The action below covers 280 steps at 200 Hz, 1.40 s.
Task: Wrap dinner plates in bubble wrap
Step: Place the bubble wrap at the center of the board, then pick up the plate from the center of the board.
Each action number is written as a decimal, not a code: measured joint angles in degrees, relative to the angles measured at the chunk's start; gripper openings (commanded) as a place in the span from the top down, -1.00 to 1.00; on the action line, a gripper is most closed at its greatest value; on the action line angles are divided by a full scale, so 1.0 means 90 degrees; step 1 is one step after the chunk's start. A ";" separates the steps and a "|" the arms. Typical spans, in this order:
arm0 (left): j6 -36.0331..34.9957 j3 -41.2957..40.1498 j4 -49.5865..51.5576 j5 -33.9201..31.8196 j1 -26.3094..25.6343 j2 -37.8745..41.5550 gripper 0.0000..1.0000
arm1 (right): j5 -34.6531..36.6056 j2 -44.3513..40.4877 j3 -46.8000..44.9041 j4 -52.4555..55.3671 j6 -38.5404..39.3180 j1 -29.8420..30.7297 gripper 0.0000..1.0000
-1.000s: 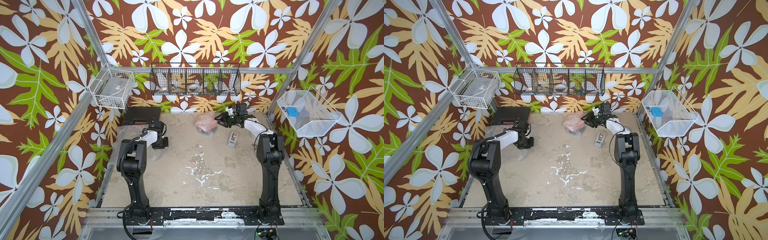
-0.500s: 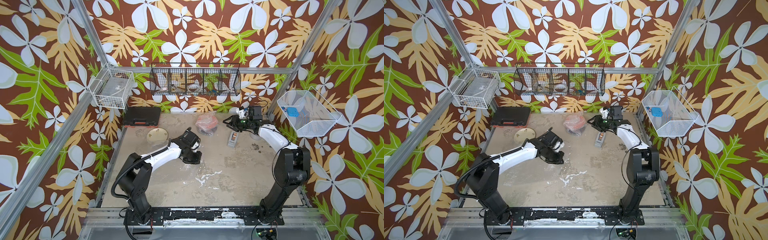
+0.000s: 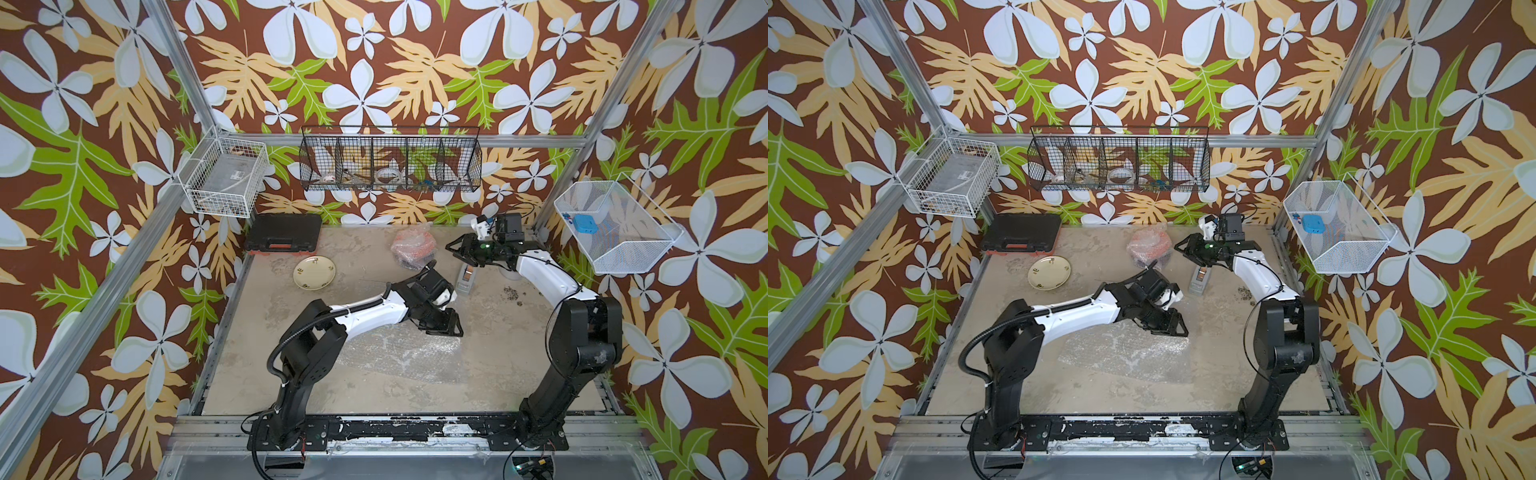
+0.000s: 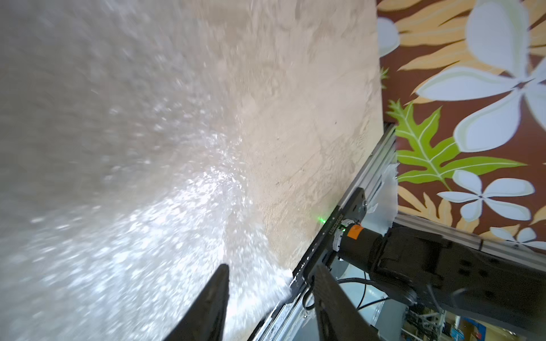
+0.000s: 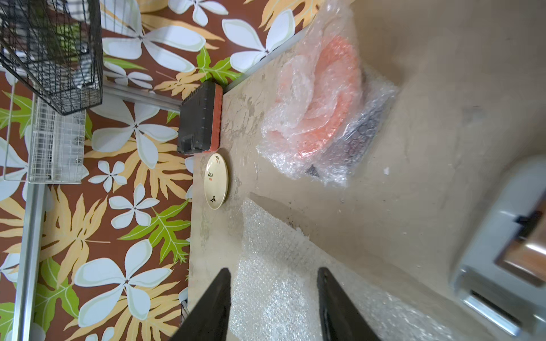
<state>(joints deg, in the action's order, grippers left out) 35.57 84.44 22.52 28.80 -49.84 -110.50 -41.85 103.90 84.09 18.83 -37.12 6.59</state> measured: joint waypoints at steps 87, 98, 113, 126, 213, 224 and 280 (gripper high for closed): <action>-0.0712 -0.4046 0.0401 -0.1022 0.2635 0.2047 0.21 | 0.0143 0.2314 0.2205 -0.0719 -0.0566 0.2125 0.07; -0.0729 -0.4296 0.0160 -0.0882 0.2635 0.2191 0.22 | 0.0172 0.2737 0.2693 -0.0809 -0.0721 0.2314 0.07; -0.0702 -0.4578 -0.0097 -0.0750 0.2652 0.2392 0.23 | 0.0168 0.3339 0.3368 -0.0896 -0.0891 0.2528 0.07; -0.0627 -0.4772 -0.0124 -0.0695 0.2652 0.2601 0.23 | 0.0163 0.3815 0.3910 -0.0952 -0.1027 0.2688 0.07; -0.0413 -0.3997 0.1219 -0.1741 0.3113 0.4163 0.03 | 0.0102 0.5962 0.5948 -0.1472 -0.2098 0.3354 0.05; -0.0410 -0.3927 0.1328 -0.1899 0.3235 0.4316 0.02 | 0.0158 0.6096 0.6006 -0.1622 -0.2254 0.3427 0.06; -0.0413 -0.3842 0.1690 -0.2334 0.3602 0.4923 -0.01 | 0.0607 0.6810 0.6606 -0.2096 -0.2936 0.3730 0.18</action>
<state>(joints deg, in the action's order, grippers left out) 31.86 49.87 37.74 7.79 -17.43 -66.19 -36.38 165.18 143.55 -0.03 -63.55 40.16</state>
